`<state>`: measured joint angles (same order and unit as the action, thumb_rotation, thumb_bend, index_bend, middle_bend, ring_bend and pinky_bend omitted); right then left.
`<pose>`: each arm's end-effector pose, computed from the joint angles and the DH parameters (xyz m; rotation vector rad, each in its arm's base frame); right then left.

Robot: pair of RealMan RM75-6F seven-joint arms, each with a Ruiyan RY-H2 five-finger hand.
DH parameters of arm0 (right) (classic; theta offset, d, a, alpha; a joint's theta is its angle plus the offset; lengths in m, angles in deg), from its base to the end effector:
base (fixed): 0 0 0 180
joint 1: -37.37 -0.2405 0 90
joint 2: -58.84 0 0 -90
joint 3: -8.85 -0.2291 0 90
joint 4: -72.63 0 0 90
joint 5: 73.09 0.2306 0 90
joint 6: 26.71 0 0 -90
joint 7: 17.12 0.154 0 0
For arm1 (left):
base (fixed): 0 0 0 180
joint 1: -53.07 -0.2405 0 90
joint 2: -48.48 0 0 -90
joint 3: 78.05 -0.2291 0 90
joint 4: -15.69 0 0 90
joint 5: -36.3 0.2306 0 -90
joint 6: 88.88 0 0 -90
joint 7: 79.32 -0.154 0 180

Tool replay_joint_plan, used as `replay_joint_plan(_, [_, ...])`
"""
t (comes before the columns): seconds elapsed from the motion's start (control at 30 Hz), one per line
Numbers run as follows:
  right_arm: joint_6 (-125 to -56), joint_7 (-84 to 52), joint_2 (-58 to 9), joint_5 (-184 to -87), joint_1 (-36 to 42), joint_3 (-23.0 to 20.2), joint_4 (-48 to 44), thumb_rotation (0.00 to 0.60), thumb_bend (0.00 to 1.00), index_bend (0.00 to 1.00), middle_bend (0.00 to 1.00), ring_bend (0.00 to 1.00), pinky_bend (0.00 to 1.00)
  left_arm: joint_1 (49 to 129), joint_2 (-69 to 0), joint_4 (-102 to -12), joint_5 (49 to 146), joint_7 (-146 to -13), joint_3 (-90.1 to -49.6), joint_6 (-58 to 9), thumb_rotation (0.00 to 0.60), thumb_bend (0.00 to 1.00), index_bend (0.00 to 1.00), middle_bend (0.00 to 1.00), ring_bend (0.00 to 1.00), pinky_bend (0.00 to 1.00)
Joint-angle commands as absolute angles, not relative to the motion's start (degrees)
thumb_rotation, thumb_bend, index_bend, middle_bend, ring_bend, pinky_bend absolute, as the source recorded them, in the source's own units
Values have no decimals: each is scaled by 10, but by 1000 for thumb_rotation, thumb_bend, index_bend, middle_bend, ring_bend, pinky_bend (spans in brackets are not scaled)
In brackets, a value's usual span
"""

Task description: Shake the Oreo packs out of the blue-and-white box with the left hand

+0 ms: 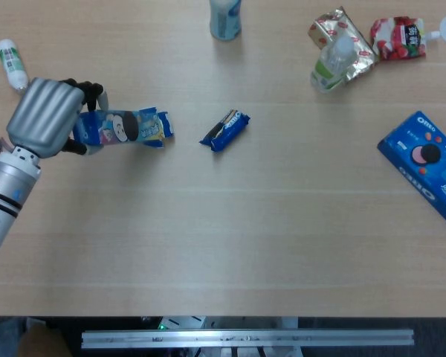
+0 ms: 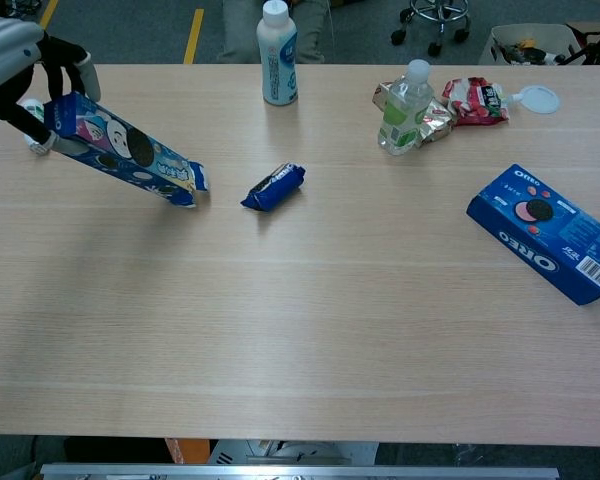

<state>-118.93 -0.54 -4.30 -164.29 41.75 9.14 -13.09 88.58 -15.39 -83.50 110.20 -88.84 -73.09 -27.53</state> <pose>-0.3289 -0.1280 0.1494 1.2786 -1.0314 0.9961 -0.1739 0.3155 0.0722 -1.8206 -0.8511 -0.9181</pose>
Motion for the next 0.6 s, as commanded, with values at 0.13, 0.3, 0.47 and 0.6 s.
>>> replay_joint_plan(0.13, [-1190,-4,-42,-1643,417,91,-131,600,333,408,443,458,456,893,-171,-822,1134,-1005,-762,-289,600,112,511,580,507,756])
replay_joint_plan(0.3, [-1189,-3,-43,-1642,418,91,-130,600,333,408,443,458,456,896,-184,-818,1150,-1047,-774,-297,600,112,509,580,503,756])
replay_joint_plan(0.47, [-1191,-1,-43,-1643,418,91,-129,600,333,408,443,458,455,897,-187,-816,1156,-1060,-772,-295,600,112,507,580,503,756])
replay_joint_plan(0.6, [-1192,0,-42,-1642,419,91,-128,600,333,408,443,458,456,889,-185,-810,1158,-1039,-754,-267,600,112,507,577,502,756])
